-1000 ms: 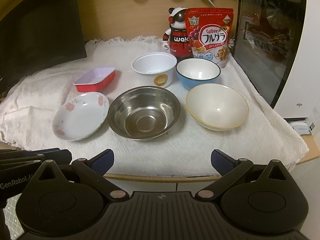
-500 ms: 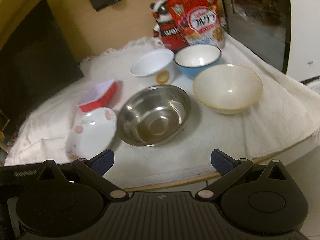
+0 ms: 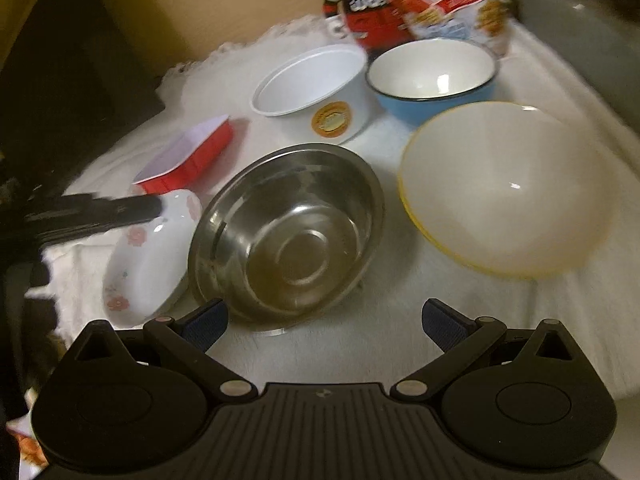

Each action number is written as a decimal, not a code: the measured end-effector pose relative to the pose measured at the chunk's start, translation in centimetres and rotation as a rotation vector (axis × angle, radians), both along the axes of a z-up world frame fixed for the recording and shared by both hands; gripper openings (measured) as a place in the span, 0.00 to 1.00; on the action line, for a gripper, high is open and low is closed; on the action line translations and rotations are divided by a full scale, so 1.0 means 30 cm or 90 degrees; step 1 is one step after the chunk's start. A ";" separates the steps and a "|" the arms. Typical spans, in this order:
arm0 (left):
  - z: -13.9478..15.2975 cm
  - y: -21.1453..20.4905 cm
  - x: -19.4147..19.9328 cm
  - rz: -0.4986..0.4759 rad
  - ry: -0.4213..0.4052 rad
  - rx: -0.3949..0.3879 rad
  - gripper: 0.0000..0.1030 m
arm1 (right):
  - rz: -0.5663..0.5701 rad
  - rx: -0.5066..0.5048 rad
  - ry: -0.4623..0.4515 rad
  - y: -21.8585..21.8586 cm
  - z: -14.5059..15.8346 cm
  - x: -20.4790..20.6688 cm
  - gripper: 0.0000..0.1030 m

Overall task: Organize plates and bowls
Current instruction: 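Reach the right gripper to the steel bowl rim and grasp it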

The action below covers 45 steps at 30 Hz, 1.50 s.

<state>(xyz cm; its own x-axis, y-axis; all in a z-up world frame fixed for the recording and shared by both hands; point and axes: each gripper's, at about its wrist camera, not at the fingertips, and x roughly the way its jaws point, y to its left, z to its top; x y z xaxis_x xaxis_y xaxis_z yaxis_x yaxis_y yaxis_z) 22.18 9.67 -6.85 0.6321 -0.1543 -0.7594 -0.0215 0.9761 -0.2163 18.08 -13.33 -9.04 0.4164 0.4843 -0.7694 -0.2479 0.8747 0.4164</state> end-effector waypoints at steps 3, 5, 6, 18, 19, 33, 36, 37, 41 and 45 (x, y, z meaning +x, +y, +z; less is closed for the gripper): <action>-0.021 -0.006 0.052 -0.006 0.025 0.020 0.17 | 0.011 0.030 0.045 0.008 -0.056 0.075 1.00; -0.030 -0.015 0.066 -0.018 0.028 0.048 0.17 | 0.010 0.043 0.069 0.014 -0.088 0.109 1.00; -0.037 -0.015 0.077 -0.022 0.033 0.053 0.17 | 0.006 0.045 0.077 0.012 -0.101 0.118 1.00; -0.131 0.039 0.167 -0.118 0.068 -0.007 0.18 | -0.083 -0.014 0.100 0.093 -0.134 0.123 1.00; -0.141 0.045 0.171 -0.124 0.070 -0.018 0.18 | -0.087 -0.029 0.098 0.109 -0.133 0.121 1.00; -0.191 0.081 0.184 -0.171 0.059 -0.091 0.20 | -0.152 -0.143 0.053 0.219 -0.098 0.096 0.85; -0.201 0.058 0.204 -0.175 0.049 -0.073 0.24 | -0.149 -0.136 0.016 0.223 -0.086 0.091 0.71; -0.205 0.052 0.210 -0.169 0.047 -0.068 0.24 | -0.147 -0.145 0.005 0.228 -0.086 0.093 0.68; -0.210 0.042 0.220 -0.158 0.072 -0.086 0.26 | -0.182 -0.127 0.016 0.181 -0.107 0.114 0.52; -0.211 0.067 0.227 -0.142 0.076 -0.109 0.25 | -0.200 -0.111 0.027 0.168 -0.116 0.145 0.51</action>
